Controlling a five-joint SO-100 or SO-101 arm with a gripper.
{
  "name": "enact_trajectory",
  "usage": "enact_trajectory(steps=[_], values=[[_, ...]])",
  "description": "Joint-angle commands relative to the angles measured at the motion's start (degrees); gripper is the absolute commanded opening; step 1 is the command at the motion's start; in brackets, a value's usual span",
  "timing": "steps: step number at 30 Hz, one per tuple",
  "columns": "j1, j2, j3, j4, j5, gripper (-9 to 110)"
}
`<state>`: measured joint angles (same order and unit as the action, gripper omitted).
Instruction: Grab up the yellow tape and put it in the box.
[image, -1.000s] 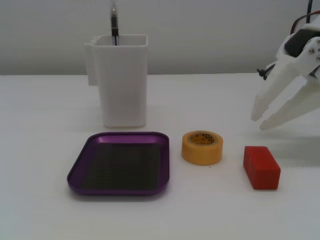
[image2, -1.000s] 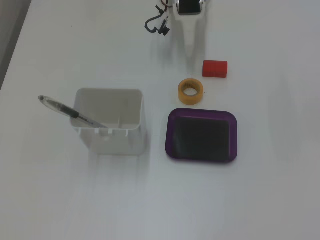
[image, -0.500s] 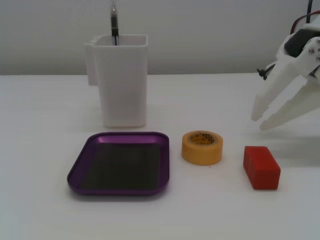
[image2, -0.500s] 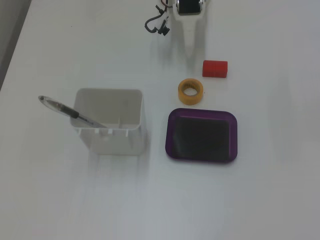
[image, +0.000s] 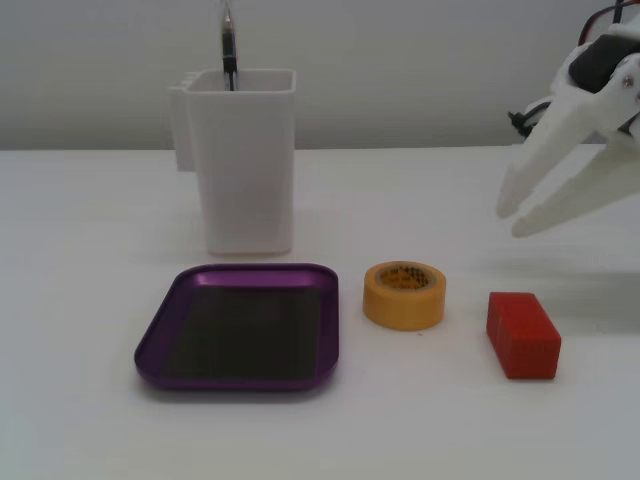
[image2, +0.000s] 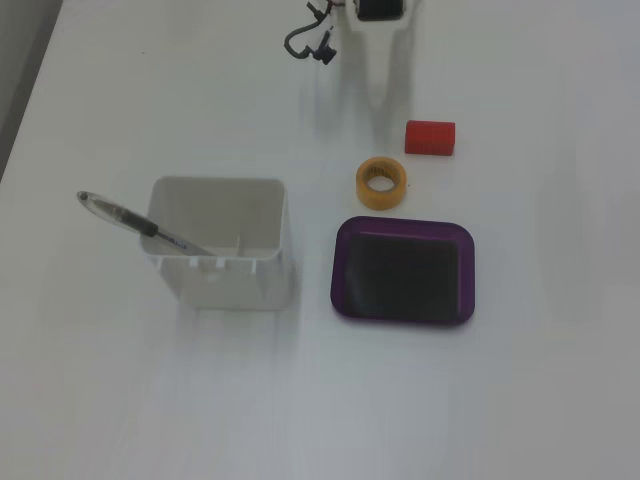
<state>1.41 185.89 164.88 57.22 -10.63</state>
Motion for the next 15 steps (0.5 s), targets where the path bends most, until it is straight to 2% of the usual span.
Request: enact_trajectory(steps=[1,4,10,15], values=[[-0.44,-11.25,-8.61,-1.05,-0.79,3],[-0.7,-23.99,-16.96,-0.88,-1.23,3],[-0.79,-48.6,-32.52,-0.18,-10.11,3],[-0.79,-63.9,-43.15,-0.18,-11.25,6]])
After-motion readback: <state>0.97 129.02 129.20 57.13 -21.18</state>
